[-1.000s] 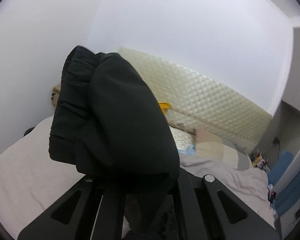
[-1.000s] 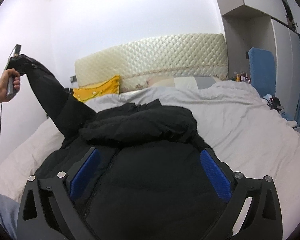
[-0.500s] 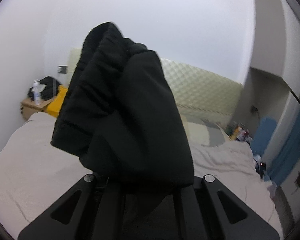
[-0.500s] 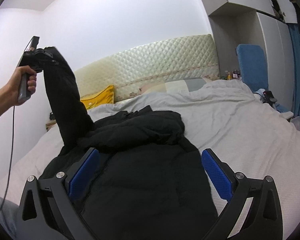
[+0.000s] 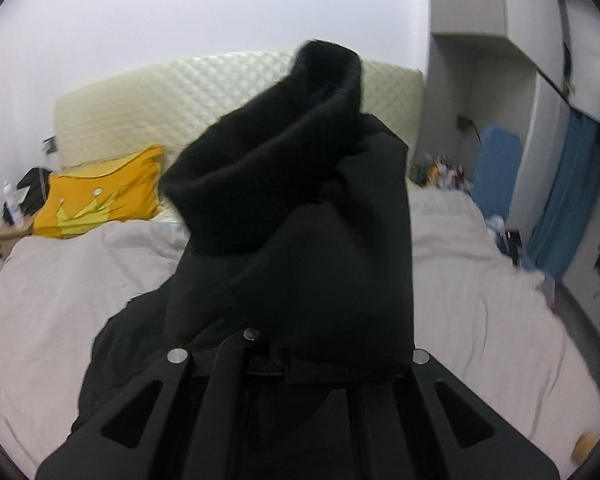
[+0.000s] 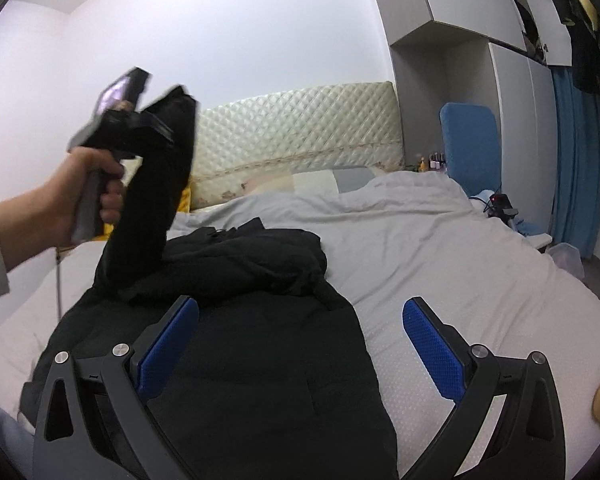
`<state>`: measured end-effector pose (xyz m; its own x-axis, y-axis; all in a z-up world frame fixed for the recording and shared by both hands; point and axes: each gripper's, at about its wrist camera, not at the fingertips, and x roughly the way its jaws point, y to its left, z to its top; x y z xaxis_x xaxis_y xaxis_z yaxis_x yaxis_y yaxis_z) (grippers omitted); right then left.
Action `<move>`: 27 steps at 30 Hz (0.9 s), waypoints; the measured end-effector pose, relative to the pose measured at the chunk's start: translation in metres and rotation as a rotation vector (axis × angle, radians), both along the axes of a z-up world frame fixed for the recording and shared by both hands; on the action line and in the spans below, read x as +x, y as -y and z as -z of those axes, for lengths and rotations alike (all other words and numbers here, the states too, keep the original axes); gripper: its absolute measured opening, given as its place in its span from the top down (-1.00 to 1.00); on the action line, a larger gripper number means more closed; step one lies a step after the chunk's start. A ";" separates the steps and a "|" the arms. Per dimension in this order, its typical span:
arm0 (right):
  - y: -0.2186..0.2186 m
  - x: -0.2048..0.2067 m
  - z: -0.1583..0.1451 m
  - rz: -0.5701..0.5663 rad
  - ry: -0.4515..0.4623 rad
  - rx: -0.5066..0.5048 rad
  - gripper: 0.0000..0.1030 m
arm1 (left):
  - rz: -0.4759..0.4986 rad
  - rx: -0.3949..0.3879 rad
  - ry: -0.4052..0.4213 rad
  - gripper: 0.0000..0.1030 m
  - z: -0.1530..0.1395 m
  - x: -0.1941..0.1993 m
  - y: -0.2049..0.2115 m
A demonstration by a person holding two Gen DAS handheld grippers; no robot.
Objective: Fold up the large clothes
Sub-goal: 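Carry the sleeve with the left gripper across the jacket body, then lower the sleeve onto the jacket and open the left gripper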
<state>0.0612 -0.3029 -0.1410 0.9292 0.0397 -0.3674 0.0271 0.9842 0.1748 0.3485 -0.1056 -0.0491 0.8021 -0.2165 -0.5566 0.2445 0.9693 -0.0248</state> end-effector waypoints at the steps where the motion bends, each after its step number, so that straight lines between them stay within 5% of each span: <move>1: 0.002 0.001 0.001 0.001 -0.001 0.012 -1.00 | 0.011 0.009 -0.015 0.90 0.008 0.002 0.008; 12: 0.013 0.001 0.001 0.038 0.012 0.048 -1.00 | 0.088 0.084 -0.114 0.88 0.101 0.009 0.046; 16: 0.015 0.005 0.003 0.035 0.001 0.058 -1.00 | 0.085 0.186 -0.186 0.86 0.143 0.013 0.068; 23: 0.011 0.008 0.005 0.019 0.009 0.045 -1.00 | 0.102 0.208 -0.191 0.78 0.146 0.006 0.070; 26: 0.007 0.013 0.003 0.011 0.017 0.038 -1.00 | 0.117 0.167 -0.198 0.49 0.140 -0.003 0.066; 27: 0.006 0.014 0.002 0.005 0.022 0.035 -1.00 | 0.130 0.132 -0.223 0.10 0.139 -0.005 0.063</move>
